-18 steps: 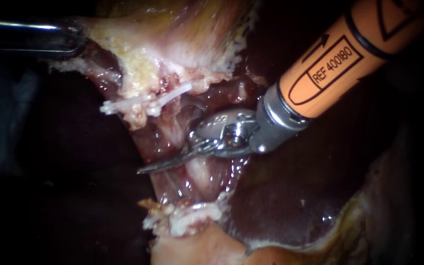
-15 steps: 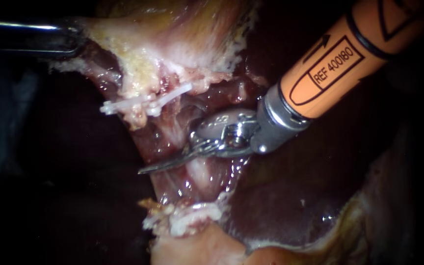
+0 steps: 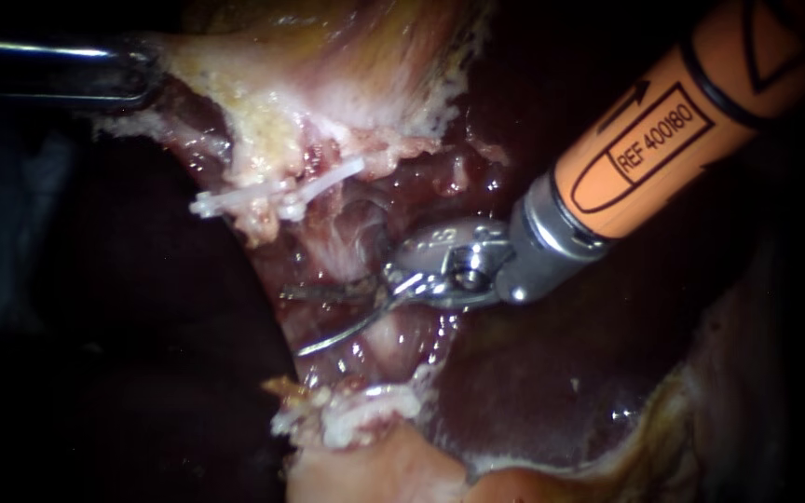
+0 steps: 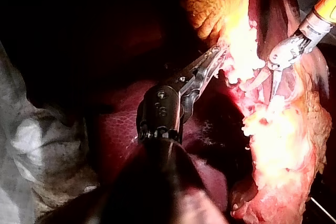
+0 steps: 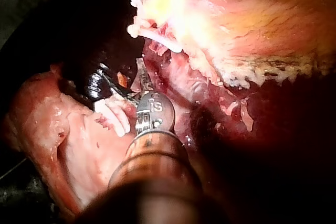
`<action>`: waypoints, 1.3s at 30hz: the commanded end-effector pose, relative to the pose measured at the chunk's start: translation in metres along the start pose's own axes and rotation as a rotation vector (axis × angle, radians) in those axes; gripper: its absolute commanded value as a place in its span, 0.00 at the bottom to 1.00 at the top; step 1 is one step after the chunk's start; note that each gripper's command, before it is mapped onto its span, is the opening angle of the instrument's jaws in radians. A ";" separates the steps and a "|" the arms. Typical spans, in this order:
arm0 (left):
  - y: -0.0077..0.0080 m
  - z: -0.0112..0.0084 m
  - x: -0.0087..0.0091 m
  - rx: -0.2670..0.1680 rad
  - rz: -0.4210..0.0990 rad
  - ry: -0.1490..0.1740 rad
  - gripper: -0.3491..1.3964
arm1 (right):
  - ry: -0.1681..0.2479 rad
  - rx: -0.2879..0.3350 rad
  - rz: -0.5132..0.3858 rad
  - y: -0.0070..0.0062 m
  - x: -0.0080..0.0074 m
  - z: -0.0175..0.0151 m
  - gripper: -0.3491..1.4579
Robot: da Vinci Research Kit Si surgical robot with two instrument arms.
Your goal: Go back from the cut right tube
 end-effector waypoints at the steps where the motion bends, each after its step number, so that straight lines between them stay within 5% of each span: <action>1: 0.0000 0.0000 0.0000 -0.001 0.000 0.000 0.00 | -0.003 -0.029 -0.017 -0.0003 0.0000 -0.0007 0.98; 3: -0.0001 0.0000 0.0000 -0.002 0.000 0.000 0.00 | -0.025 -0.088 -0.054 -0.0010 -0.0002 -0.0020 0.98; 7: -0.0003 0.0000 -0.0001 -0.002 0.001 0.000 0.00 | -0.149 -0.236 -0.127 -0.0027 -0.0003 -0.0049 0.99; 11: -0.0004 0.0000 -0.0001 -0.002 0.001 0.000 0.00 | -0.244 -0.302 -0.179 -0.0039 -0.0001 -0.0081 0.99; 20: -0.0005 -0.0001 -0.0001 -0.003 0.001 -0.001 0.00 | -0.263 -0.351 -0.181 -0.0048 -0.0003 -0.0148 0.99; 29: -0.0013 0.0007 -0.0006 0.000 0.005 0.001 0.00 | -0.267 -0.361 -0.187 -0.0048 -0.0006 -0.0161 0.99; 39: -0.0028 0.0060 -0.0034 -0.003 0.024 -0.007 0.00 | -0.267 -0.360 -0.187 -0.0047 -0.0007 -0.0162 0.99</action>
